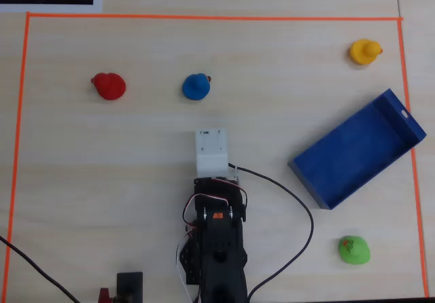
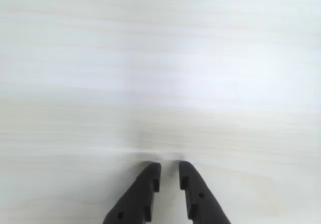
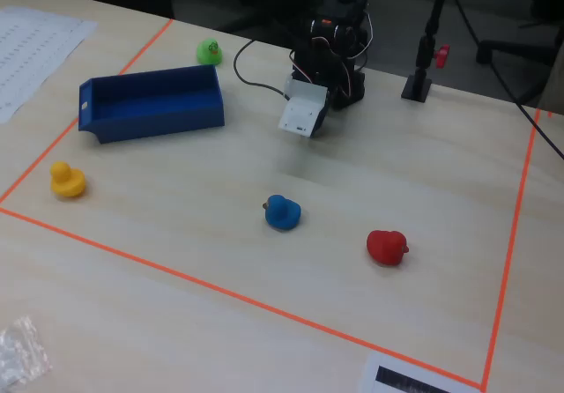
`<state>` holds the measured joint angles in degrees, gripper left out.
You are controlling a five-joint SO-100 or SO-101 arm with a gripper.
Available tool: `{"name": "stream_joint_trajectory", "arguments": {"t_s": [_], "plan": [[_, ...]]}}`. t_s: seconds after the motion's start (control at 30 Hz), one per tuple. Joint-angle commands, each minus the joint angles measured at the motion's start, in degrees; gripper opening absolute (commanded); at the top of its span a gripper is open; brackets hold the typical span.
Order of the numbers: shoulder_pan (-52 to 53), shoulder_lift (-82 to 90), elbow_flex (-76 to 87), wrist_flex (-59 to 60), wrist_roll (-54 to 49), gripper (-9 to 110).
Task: Grasp blue duck and put it into box.
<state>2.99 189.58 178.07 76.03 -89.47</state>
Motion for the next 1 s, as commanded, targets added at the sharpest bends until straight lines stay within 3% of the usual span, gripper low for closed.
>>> {"name": "stream_joint_trajectory", "arguments": {"t_s": [0.0,0.97], "plan": [[0.53,0.09,0.18,0.97,-0.62,2],[0.53,0.09,0.18,-2.81,-2.99,0]]}}
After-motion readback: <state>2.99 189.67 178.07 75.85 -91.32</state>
